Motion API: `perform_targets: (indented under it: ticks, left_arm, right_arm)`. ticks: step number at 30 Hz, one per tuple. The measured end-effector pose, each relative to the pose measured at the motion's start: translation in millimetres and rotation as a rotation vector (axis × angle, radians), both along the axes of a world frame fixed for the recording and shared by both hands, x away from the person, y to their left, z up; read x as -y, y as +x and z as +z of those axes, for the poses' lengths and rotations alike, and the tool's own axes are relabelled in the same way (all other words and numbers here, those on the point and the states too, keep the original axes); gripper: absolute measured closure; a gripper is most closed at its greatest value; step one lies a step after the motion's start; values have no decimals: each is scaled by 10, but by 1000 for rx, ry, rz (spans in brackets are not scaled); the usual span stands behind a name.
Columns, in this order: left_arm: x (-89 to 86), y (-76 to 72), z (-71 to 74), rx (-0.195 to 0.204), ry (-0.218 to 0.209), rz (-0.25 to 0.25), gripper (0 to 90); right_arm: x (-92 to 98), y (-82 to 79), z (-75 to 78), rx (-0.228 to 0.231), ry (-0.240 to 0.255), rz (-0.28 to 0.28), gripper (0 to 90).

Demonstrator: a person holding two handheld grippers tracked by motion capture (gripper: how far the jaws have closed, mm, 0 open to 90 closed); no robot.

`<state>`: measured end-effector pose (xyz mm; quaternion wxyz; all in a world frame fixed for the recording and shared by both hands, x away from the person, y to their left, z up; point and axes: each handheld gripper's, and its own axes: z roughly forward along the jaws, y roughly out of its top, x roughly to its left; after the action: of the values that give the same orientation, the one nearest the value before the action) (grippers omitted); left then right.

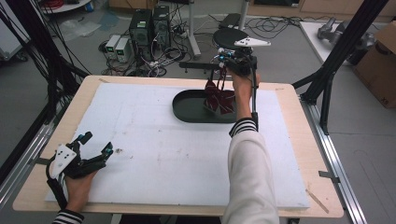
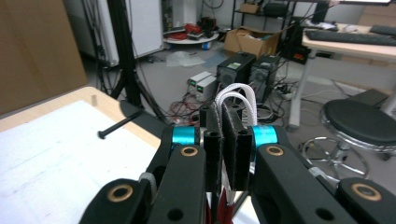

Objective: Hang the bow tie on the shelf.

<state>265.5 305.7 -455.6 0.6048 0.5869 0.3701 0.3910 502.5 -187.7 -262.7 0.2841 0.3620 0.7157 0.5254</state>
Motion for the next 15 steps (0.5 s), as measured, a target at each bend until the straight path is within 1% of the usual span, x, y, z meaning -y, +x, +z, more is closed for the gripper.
perform_targets:
  ticks: [1,3,11,13,15]
  left_arm:
    - [-1,-2,0,0,2,0,141]
    - [2,-2,0,1,3,2,141]
    - [4,-6,0,4,4,3,141]
    - [1,-6,0,2,6,3,141]
    - [2,-5,0,2,2,3,141]
  right_arm:
    - [28,3,7,25,-13,-21,872]
    - [74,13,0,28,-4,-35,872]
    - [133,69,-75,-21,-54,-74,868]
    - [149,80,-95,-40,-49,-83,868]
    - [156,88,-105,-45,-50,-89,866]
